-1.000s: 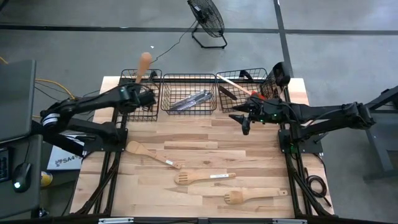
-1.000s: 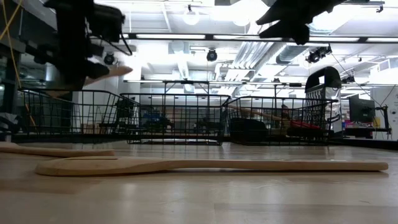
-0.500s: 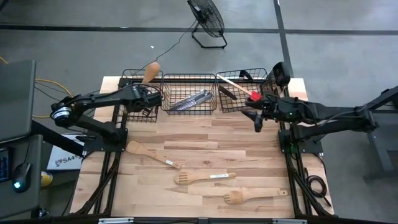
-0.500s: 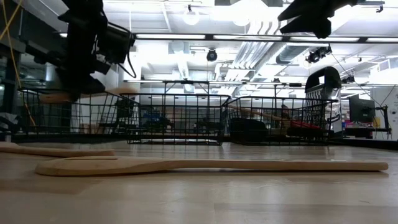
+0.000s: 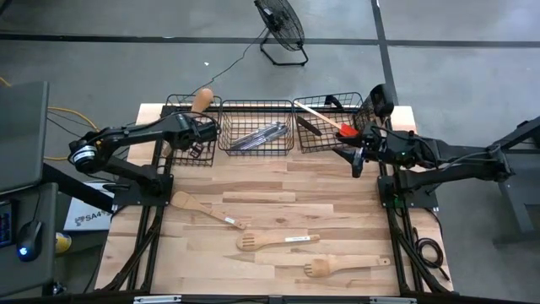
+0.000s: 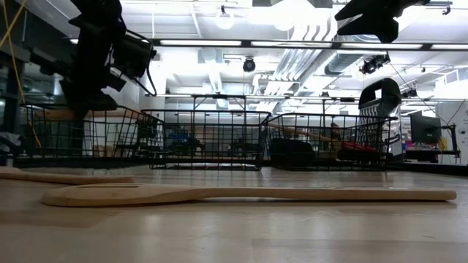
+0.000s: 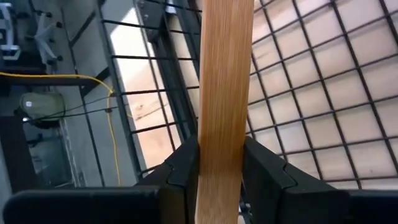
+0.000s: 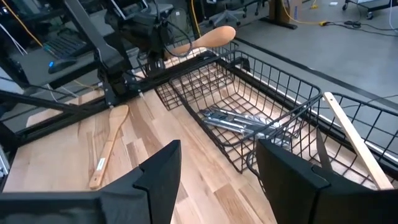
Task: Pick & Place Kitchen Items
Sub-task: Put the wooden serving spoon into the left wire basket, then put the wooden spatula into the left wire basket
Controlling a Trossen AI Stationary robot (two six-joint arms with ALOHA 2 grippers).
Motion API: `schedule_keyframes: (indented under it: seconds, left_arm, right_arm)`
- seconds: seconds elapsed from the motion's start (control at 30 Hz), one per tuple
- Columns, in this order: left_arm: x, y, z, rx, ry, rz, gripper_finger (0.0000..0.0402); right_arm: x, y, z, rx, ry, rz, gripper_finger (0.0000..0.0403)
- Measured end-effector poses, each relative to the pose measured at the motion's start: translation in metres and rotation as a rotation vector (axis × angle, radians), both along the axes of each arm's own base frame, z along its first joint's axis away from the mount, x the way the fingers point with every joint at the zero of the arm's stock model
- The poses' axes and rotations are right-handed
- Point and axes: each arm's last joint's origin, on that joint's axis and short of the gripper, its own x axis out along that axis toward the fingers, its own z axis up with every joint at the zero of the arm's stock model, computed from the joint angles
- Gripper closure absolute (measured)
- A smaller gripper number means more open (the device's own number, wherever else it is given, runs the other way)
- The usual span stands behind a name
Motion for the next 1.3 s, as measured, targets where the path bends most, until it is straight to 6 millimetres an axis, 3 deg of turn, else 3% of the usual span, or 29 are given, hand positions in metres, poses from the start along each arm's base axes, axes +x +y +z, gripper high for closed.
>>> schedule_keyframes:
  seconds: [0.43, 0.7, 0.9, 1.3]
  left_arm:
    - [0.001, 0.000, -0.001, -0.030, 0.007, -0.033, 0.0311]
    - [-0.005, 0.012, -0.002, -0.104, -0.012, -0.028, 0.0311]
    - [-0.012, 0.020, -0.003, -0.180, -0.021, -0.021, 0.0277]
    - [-0.007, 0.025, -0.005, -0.222, -0.133, -0.043, 0.0275]
  right_arm:
    - [0.000, 0.000, 0.000, 0.000, -0.001, 0.000, 0.0203]
    - [0.000, 0.000, 0.000, 0.003, -0.002, -0.001, 0.0203]
    - [0.000, 0.000, 0.000, -0.002, 0.000, -0.003, 0.0203]
    - [0.000, -0.001, 0.000, -0.009, 0.001, -0.017, 0.0203]
